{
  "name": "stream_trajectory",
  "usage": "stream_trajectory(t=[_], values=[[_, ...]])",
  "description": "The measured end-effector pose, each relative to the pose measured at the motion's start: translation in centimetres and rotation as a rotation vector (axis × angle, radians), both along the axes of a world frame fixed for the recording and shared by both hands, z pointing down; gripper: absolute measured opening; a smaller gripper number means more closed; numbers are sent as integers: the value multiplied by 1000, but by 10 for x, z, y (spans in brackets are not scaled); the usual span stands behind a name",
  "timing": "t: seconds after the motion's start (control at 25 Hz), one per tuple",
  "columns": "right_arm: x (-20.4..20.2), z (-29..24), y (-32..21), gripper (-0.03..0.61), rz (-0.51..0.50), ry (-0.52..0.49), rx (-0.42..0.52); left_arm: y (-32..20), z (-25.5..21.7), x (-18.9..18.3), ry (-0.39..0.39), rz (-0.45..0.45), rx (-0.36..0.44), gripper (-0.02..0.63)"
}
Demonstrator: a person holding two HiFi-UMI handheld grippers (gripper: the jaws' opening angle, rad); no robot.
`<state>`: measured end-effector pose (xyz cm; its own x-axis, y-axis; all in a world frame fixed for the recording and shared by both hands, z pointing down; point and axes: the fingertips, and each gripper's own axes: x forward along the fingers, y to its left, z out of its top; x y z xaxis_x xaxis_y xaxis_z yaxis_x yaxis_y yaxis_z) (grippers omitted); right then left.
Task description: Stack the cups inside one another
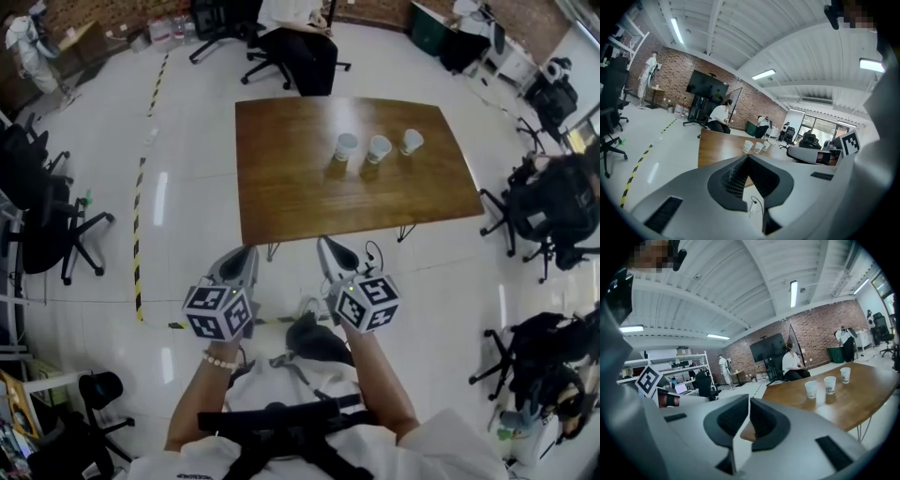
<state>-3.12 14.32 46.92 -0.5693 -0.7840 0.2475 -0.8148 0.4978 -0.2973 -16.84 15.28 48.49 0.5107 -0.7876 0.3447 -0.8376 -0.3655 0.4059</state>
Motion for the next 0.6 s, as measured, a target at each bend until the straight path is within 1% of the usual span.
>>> stream_trajectory(t=[0.24, 0.4, 0.48, 0.56, 0.6], values=[[52, 2, -70, 32, -28, 17, 1, -71, -1, 59, 7, -4, -13, -8], [78, 4, -109, 38, -38, 25, 1, -105, 4, 90, -19, 12, -32, -8], [86, 9, -128, 90, -38, 38, -11, -119, 12, 100, -35, 22, -48, -9], [90, 16, -146, 91, -36, 58, -17, -131, 21, 106, -49, 33, -70, -8], [91, 20, -154, 103, -35, 75, -17, -137, 26, 108, -50, 39, -81, -8]])
